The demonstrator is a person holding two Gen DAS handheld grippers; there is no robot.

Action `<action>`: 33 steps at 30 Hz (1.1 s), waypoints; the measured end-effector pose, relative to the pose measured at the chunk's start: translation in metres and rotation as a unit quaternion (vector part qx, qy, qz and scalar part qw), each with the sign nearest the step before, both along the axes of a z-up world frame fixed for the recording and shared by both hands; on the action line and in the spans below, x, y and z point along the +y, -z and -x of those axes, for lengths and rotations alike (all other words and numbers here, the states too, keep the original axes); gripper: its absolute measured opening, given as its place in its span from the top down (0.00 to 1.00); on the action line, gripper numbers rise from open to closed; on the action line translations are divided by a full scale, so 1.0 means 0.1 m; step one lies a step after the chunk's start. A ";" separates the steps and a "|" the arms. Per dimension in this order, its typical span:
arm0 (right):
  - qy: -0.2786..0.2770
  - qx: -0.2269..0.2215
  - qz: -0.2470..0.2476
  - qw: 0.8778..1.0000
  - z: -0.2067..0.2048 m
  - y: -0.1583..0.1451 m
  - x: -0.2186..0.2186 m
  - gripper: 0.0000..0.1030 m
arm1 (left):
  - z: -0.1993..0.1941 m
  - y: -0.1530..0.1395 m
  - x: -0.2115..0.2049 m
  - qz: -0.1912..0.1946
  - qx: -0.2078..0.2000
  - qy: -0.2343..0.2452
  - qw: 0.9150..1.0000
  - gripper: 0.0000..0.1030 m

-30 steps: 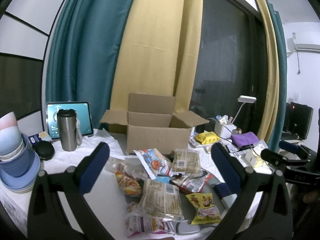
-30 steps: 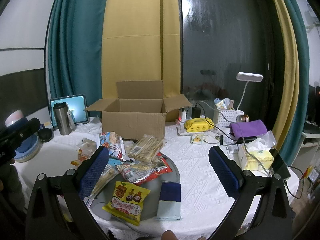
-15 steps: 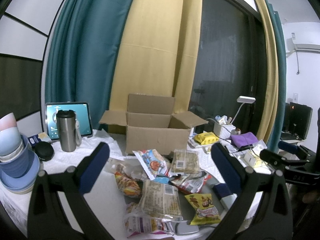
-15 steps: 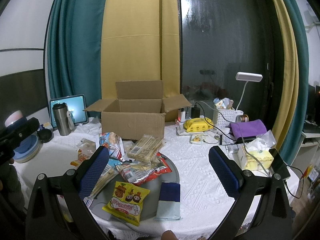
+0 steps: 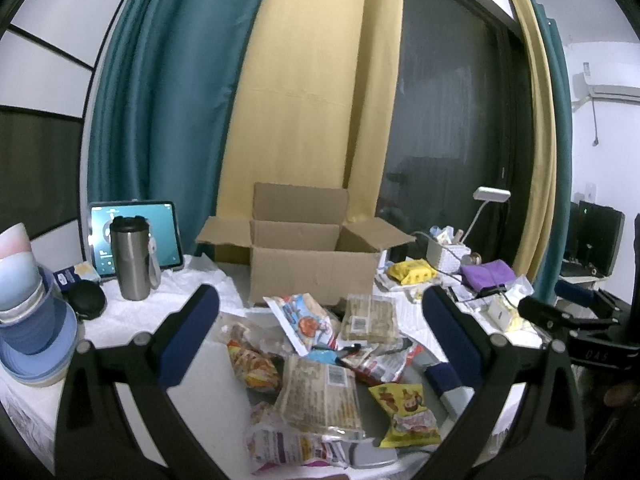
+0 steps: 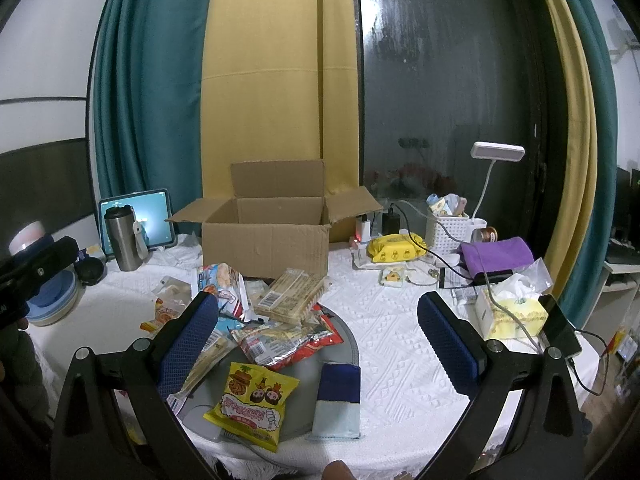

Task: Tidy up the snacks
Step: 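Grasp the clear biscuit bag with the left tool while the right tool grasps the navy-grey box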

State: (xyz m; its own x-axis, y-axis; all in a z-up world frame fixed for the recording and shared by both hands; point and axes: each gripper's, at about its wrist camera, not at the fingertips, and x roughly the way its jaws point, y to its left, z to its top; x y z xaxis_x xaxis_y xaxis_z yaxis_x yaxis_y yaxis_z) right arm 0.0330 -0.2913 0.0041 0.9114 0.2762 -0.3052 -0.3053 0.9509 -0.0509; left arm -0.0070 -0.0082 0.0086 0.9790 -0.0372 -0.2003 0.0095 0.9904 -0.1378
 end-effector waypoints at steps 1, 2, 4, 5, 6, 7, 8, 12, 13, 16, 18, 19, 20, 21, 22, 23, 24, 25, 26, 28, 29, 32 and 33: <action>0.000 0.002 -0.001 1.000 -0.01 0.01 -0.01 0.01 | -0.02 0.01 -0.01 -0.001 0.005 0.002 1.000 0.01; 0.000 0.006 -0.001 1.000 -0.02 0.03 -0.02 0.01 | -0.06 0.04 -0.03 -0.002 0.014 0.006 1.000 0.01; 0.002 0.015 -0.002 1.000 -0.08 0.10 -0.04 0.01 | -0.14 0.10 -0.07 -0.006 0.030 0.010 0.999 0.01; 0.002 0.019 -0.002 1.000 -0.10 0.13 -0.05 0.01 | -0.19 0.14 -0.09 -0.008 0.042 0.013 0.999 0.01; 0.004 0.024 -0.002 1.000 -0.14 0.17 -0.06 0.01 | -0.25 0.19 -0.12 -0.011 0.056 0.016 0.998 0.01; 0.006 0.030 -0.002 1.000 -0.17 0.21 -0.07 0.01 | -0.30 0.24 -0.14 -0.012 0.067 0.020 0.997 0.01; 0.008 0.037 -0.002 0.999 -0.21 0.25 -0.08 0.01 | -0.38 0.30 -0.16 -0.013 0.084 0.025 0.996 0.01; 0.017 0.070 -0.001 0.997 -0.42 0.45 -0.11 0.01 | -0.62 0.53 -0.27 -0.026 0.132 0.031 0.990 0.01; 0.019 0.079 -0.001 0.997 -0.48 0.52 -0.12 0.01 | -0.68 0.59 -0.29 -0.030 0.147 0.033 0.988 0.01; 0.023 0.110 0.000 0.994 -0.65 0.72 -0.17 0.01 | -0.88 0.80 -0.35 -0.046 0.186 0.034 0.981 0.01; 0.026 0.129 -0.002 0.991 -0.77 0.84 -0.22 0.01 | -1.01 0.93 -0.38 -0.061 0.208 0.032 0.976 0.01; 0.027 0.139 0.001 0.990 -0.82 0.90 -0.23 0.01 | -1.08 0.99 -0.40 -0.069 0.221 0.029 0.972 0.01; 0.028 0.149 0.000 0.988 -0.86 0.96 -0.23 0.01 | -1.13 1.04 -0.41 -0.075 0.232 0.028 0.970 0.01; 0.028 0.157 -0.001 0.987 -0.92 1.02 -0.26 0.01 | -1.17 1.08 -0.41 -0.078 0.240 0.028 0.967 0.01; 0.026 0.166 -0.002 0.986 -0.96 1.07 -0.25 0.01 | -1.22 1.12 -0.40 -0.079 0.247 0.030 0.965 0.01; 0.025 0.174 -0.002 0.984 -1.01 1.12 -0.27 0.01 | -1.26 1.16 -0.41 -0.083 0.255 0.032 0.963 0.01; 0.024 0.181 -0.002 0.983 -1.06 1.17 -0.29 0.01 | -1.29 1.18 -0.42 -0.086 0.261 0.033 0.961 0.01; 0.021 0.190 -0.001 0.982 -1.09 1.22 -0.29 0.01 | -1.33 1.22 -0.44 -0.092 0.269 0.035 0.958 0.01; 0.018 0.198 -0.001 0.980 -1.13 1.27 -0.28 0.01 | -1.35 1.25 -0.44 -0.094 0.278 0.037 0.955 0.01; 0.008 0.212 -0.003 0.977 -1.18 1.34 -0.28 0.04 | -1.40 1.29 -0.45 -0.092 0.293 0.042 0.951 0.01; 0.002 0.220 -0.003 0.975 -1.21 1.39 -0.26 0.05 | -1.42 1.32 -0.46 -0.093 0.300 0.043 0.948 0.01; -0.008 0.235 0.001 0.972 -1.27 1.48 -0.24 0.09 | -1.46 1.38 -0.48 -0.099 0.313 0.044 0.944 0.01; -0.011 0.241 0.002 0.970 -1.28 1.51 -0.24 0.12 | -1.47 1.39 -0.49 -0.099 0.315 0.045 0.943 0.01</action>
